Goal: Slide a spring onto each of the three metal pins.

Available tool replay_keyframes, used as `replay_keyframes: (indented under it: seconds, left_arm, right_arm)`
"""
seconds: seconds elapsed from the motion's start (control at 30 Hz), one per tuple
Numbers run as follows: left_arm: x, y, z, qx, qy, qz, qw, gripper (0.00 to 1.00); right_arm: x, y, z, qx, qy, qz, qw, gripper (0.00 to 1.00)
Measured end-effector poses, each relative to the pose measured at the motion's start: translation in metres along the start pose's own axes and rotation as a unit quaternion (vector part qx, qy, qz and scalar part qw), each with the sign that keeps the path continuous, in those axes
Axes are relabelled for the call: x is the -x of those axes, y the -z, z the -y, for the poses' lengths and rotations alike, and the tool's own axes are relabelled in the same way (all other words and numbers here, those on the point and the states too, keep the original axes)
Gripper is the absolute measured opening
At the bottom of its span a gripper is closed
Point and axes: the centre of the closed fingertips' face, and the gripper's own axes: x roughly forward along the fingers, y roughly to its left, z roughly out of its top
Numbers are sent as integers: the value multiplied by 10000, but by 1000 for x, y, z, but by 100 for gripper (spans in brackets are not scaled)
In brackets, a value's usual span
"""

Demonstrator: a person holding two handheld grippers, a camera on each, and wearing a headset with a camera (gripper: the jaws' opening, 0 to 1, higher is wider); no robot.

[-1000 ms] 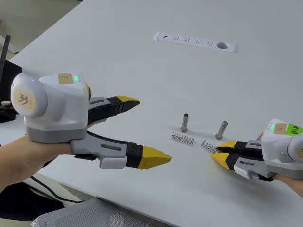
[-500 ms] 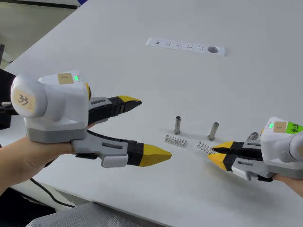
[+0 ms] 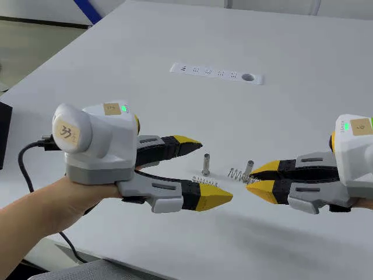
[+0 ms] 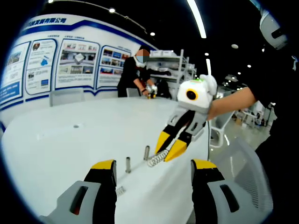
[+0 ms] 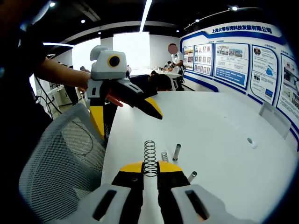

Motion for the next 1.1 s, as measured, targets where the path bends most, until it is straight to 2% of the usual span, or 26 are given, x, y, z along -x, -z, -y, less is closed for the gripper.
replay_keyframes:
  seconds: [0.1,0.13,0.23,0.4,0.57,0.63,0.77,0.93,1.1]
  left_arm:
    - [-5,-2,6,-61,117,7,9999,63]
    - [-6,-4,9,-97,153,30,9998,62]
    - [-10,-5,16,-246,263,7,9994,56]
    - [-14,-5,26,-368,486,-23,9981,47]
    - [-12,-9,35,-464,679,56,9966,31]
    - [-11,-9,38,-570,745,32,9956,25]
    - [-12,-6,42,-666,812,-71,9944,21]
    - [-11,-9,45,-626,868,-9,9943,16]
    - [-12,-4,50,-694,927,-167,9931,14]
  right_arm:
    - [6,-10,-9,129,-103,44,9999,11]
    - [9,-13,-12,296,-143,11,9995,11]
    - [14,-18,-17,460,-210,-20,9987,11]
    - [17,-20,-26,743,-356,-126,9965,11]
    - [20,-20,-31,1000,-447,-247,9937,11]
    - [21,-23,-31,1004,-461,-213,9936,11]
    - [22,-28,-33,1036,-535,-166,9930,11]
    - [21,-24,-36,1127,-634,-275,9912,11]
    - [21,-20,-40,1194,-714,-363,9896,11]
